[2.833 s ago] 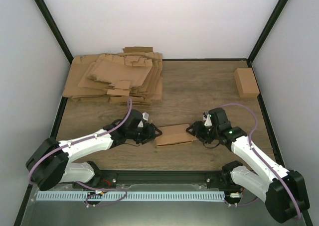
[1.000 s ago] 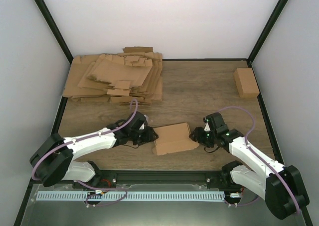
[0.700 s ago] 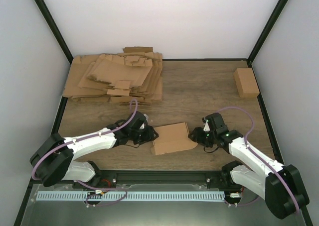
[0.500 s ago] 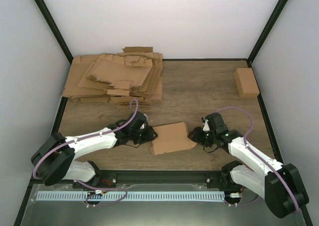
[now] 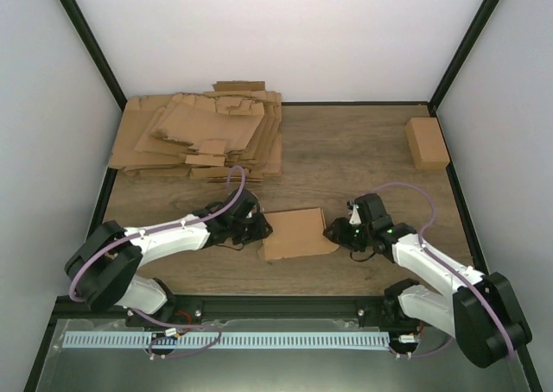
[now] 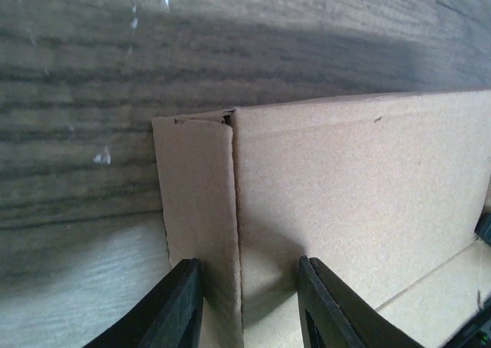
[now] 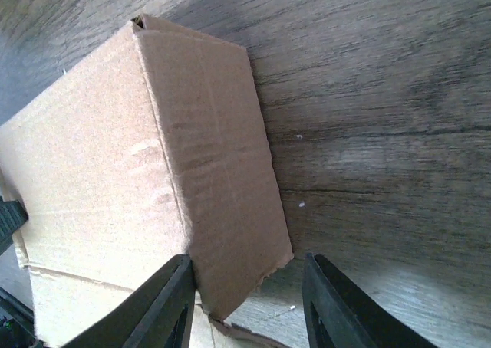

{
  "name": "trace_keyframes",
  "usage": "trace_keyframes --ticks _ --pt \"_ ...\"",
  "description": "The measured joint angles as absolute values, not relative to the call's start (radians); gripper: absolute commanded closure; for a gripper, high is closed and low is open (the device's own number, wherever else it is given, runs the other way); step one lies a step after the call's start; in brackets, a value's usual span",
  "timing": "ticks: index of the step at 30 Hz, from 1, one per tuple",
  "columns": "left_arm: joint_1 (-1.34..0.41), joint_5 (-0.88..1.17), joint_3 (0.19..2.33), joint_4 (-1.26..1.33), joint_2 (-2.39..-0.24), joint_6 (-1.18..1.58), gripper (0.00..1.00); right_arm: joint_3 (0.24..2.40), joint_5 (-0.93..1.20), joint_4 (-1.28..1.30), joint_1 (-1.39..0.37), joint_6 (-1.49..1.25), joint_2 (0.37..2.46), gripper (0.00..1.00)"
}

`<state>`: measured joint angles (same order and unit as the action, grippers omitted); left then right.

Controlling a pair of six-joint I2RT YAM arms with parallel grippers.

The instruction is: Fold the paper box

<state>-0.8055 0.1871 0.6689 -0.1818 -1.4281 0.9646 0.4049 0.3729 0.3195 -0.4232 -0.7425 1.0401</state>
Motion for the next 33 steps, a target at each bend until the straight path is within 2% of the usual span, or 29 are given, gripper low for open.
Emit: trace_keyframes --ticks 6,10,14,22,28,30,32,33 --pt "-0.781 0.169 0.717 -0.189 -1.475 0.945 0.61 0.426 0.348 0.295 -0.423 -0.738 1.083 0.59" --pt "-0.763 0.167 0.737 -0.189 -1.495 0.926 0.49 0.439 0.332 0.285 -0.423 -0.723 1.106 0.52" --pt "-0.754 0.156 0.749 -0.191 -1.512 0.906 0.45 0.452 0.313 0.283 -0.424 -0.703 1.125 0.46" --pt "-0.751 0.121 0.767 -0.226 -1.501 0.864 0.32 0.463 0.254 0.312 -0.425 -0.668 1.104 0.24" --pt "-0.751 0.073 0.767 -0.292 -1.387 0.831 0.24 0.469 0.217 0.342 -0.426 -0.649 1.034 0.05" --pt "-0.751 0.063 0.764 -0.313 -1.348 0.821 0.17 0.483 0.207 0.36 -0.426 -0.64 1.023 0.0" --pt "-0.751 0.055 0.752 -0.326 -1.306 0.808 0.02 0.499 0.2 0.371 -0.426 -0.636 1.018 0.0" --pt "-0.751 0.052 0.743 -0.334 -1.285 0.799 0.0 0.507 0.197 0.376 -0.426 -0.633 1.016 0.0"
